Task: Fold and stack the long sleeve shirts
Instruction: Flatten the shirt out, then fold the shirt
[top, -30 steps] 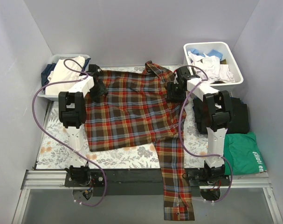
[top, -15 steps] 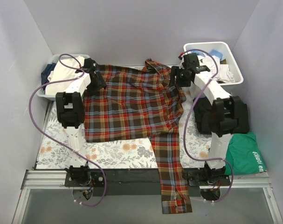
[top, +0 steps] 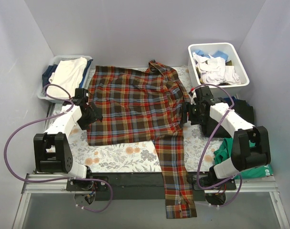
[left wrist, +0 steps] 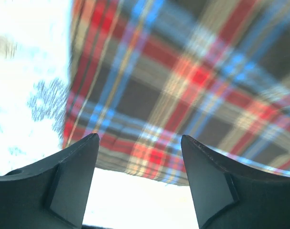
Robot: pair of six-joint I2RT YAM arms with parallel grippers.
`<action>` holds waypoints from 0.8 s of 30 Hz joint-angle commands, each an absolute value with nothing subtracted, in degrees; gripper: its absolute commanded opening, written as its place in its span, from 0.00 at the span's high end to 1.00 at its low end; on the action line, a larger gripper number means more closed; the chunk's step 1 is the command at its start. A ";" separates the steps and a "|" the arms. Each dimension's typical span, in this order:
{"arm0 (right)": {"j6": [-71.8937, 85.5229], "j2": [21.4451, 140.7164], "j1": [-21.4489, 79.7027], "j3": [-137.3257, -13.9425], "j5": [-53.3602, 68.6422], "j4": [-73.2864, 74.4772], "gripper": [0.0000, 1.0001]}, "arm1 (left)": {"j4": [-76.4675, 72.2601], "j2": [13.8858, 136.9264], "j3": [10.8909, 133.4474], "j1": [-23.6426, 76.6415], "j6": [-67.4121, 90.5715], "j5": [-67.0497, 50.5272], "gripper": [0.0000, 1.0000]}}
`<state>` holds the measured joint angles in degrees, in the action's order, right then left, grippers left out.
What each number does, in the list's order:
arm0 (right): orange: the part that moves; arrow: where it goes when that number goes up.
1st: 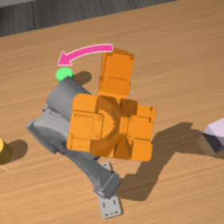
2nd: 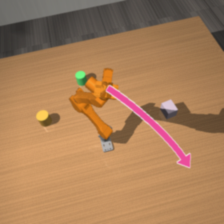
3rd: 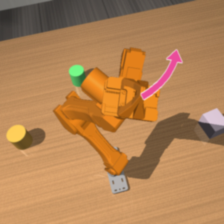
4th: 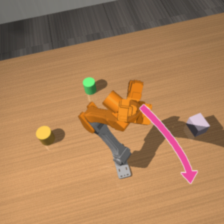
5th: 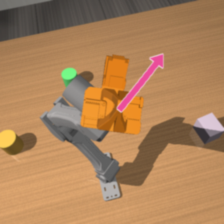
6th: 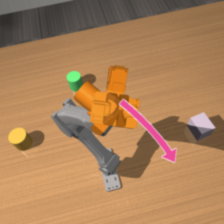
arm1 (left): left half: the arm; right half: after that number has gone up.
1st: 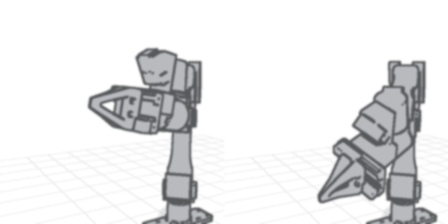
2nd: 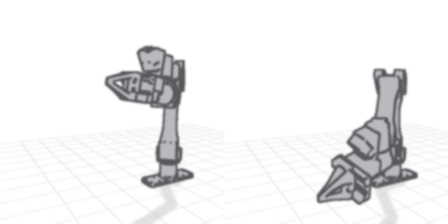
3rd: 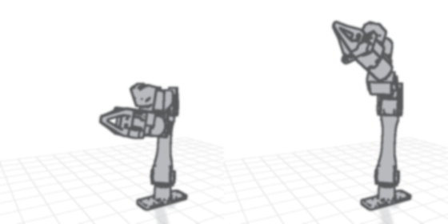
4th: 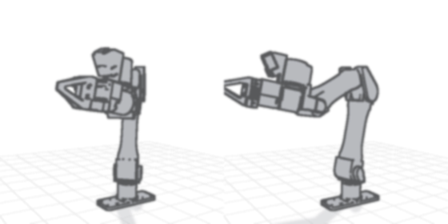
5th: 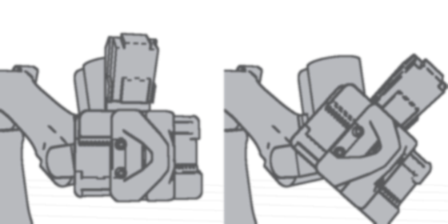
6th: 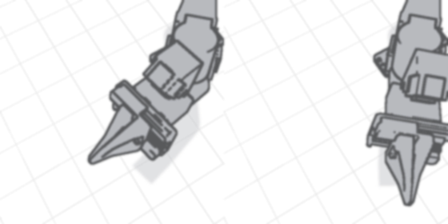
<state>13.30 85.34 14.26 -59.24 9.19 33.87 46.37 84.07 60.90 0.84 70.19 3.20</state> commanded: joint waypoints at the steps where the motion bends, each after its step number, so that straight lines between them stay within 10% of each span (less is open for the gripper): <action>1: 12.39 82.62 14.33 -57.13 14.23 32.70 0.28 | 50.18 81.82 55.21 0.09 74.00 4.22 0.31; 24: 11.16 87.36 14.50 -52.30 19.86 30.32 0.28 | 45.27 87.79 44.48 -6.42 82.88 0.53 0.41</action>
